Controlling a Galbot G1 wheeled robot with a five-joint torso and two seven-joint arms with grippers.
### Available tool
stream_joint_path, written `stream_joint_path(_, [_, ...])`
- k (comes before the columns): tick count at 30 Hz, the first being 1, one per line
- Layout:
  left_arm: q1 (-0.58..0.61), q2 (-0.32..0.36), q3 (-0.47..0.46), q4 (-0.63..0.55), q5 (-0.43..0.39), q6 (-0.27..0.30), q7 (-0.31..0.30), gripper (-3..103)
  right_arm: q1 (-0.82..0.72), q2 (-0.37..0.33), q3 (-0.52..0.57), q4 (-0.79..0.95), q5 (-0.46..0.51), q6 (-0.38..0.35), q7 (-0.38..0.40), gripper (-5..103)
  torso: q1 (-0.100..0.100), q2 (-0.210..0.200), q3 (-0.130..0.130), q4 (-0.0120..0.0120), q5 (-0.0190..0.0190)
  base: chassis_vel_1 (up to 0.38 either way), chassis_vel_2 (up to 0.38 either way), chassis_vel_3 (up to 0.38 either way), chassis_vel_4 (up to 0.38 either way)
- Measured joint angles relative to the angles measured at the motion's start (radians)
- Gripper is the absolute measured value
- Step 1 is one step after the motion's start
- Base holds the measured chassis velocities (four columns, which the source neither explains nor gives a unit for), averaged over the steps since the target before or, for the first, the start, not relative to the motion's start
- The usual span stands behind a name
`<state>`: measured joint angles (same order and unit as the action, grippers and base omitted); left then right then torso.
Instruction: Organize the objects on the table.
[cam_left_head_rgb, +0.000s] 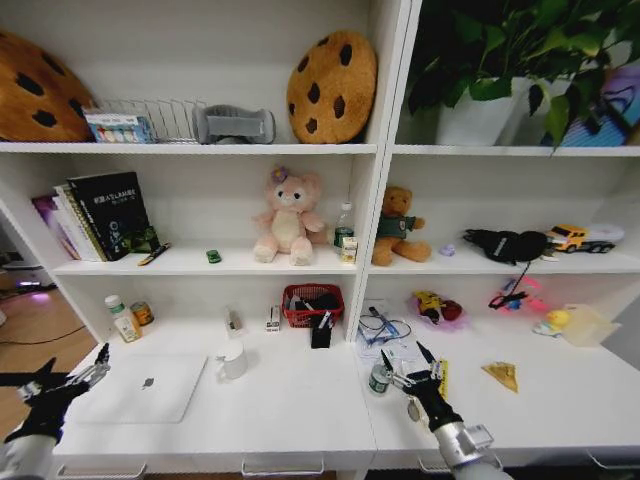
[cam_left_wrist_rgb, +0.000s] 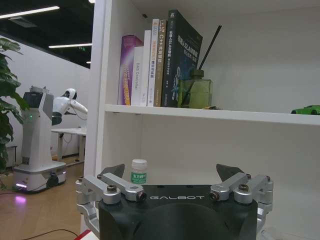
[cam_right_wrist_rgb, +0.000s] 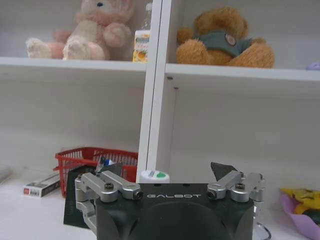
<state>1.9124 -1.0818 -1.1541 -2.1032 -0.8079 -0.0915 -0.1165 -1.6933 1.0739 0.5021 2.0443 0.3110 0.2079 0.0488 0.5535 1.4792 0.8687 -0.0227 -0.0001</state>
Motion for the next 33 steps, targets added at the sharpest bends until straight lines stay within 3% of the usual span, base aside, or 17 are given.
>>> stream_joint_path(6, [0.000, 0.000, 0.000, 0.000, 0.000, 0.000, 0.000, 100, 0.048, -0.007, -0.041, -0.063, -0.015, -0.006, 0.001, 81, 0.000, 0.000, 0.000, -0.0002, 0.0001, 0.000, 0.000, 0.000, 0.000])
stream_joint_path(9, [0.000, 0.000, 0.000, 0.000, 0.000, 0.000, 0.000, 100, 0.056, -0.010, -0.047, -0.069, -0.022, -0.005, 0.002, 65, 0.000, 0.000, 0.000, -0.0001, 0.0001, 0.000, 0.000, 0.000, 0.000])
stream_joint_path(12, [0.000, 0.000, 0.000, 0.000, 0.000, 0.000, 0.000, 100, 0.051, -0.014, -0.046, -0.066, -0.028, -0.002, 0.002, 59, 0.000, 0.000, 0.000, -0.0001, 0.0001, 0.000, 0.000, 0.000, 0.000])
stream_joint_path(13, [0.000, 0.000, 0.000, 0.000, 0.000, 0.000, 0.000, 100, 0.043, -0.018, -0.046, -0.061, -0.035, 0.002, 0.003, 48, 0.000, 0.000, 0.000, -0.0002, 0.0000, 0.000, 0.000, 0.000, 0.000])
stream_joint_path(15, [0.000, 0.000, 0.000, 0.000, 0.000, 0.000, 0.000, 100, 0.038, -0.020, -0.045, -0.057, -0.040, 0.004, 0.003, 48, 0.000, 0.000, 0.000, -0.0002, 0.0000, 0.000, 0.000, 0.000, 0.000])
stream_joint_path(17, [0.000, 0.000, 0.000, 0.000, 0.000, 0.000, 0.000, 100, 0.024, -0.019, -0.041, -0.043, -0.053, 0.009, 0.003, 37, 0.000, 0.000, 0.000, 0.0000, -0.0001, 0.000, 0.000, 0.000, 0.000])
stream_joint_path(19, [0.000, 0.000, 0.000, 0.000, 0.000, 0.000, 0.000, 100, 0.020, -0.018, -0.040, -0.041, -0.054, 0.010, 0.003, 37, 0.000, 0.000, 0.000, -0.0001, 0.0000, 0.000, 0.000, 0.000, 0.000])
stream_joint_path(20, [0.000, 0.000, 0.000, 0.000, 0.000, 0.000, 0.000, 100, 0.000, -0.011, -0.033, -0.027, -0.061, 0.012, 0.003, 30, 0.000, 0.000, 0.000, -0.0002, 0.0000, 0.000, 0.000, 0.000, 0.000])
stream_joint_path(26, [0.000, 0.000, 0.000, 0.000, 0.000, 0.000, 0.000, 100, -0.088, 0.056, 0.004, 0.039, -0.074, 0.021, 0.026, 30, 0.000, 0.000, 0.000, -0.0002, 0.0000, 0.000, 0.000, 0.000, 0.000])
stream_joint_path(27, [0.000, 0.000, 0.000, 0.000, 0.000, 0.000, 0.000, 100, -0.129, 0.102, 0.019, 0.073, -0.082, 0.024, 0.040, 30, 0.000, 0.000, 0.000, -0.0001, 0.0000, 0.000, 0.000, 0.000, 0.000])
stream_joint_path(33, [0.000, 0.000, 0.000, 0.000, 0.000, 0.000, 0.000, 100, -0.229, 0.206, 0.044, 0.158, -0.133, 0.046, 0.068, 30, 0.000, 0.000, 0.000, -0.0002, -0.0001, 0.000, 0.000, 0.000, 0.000])
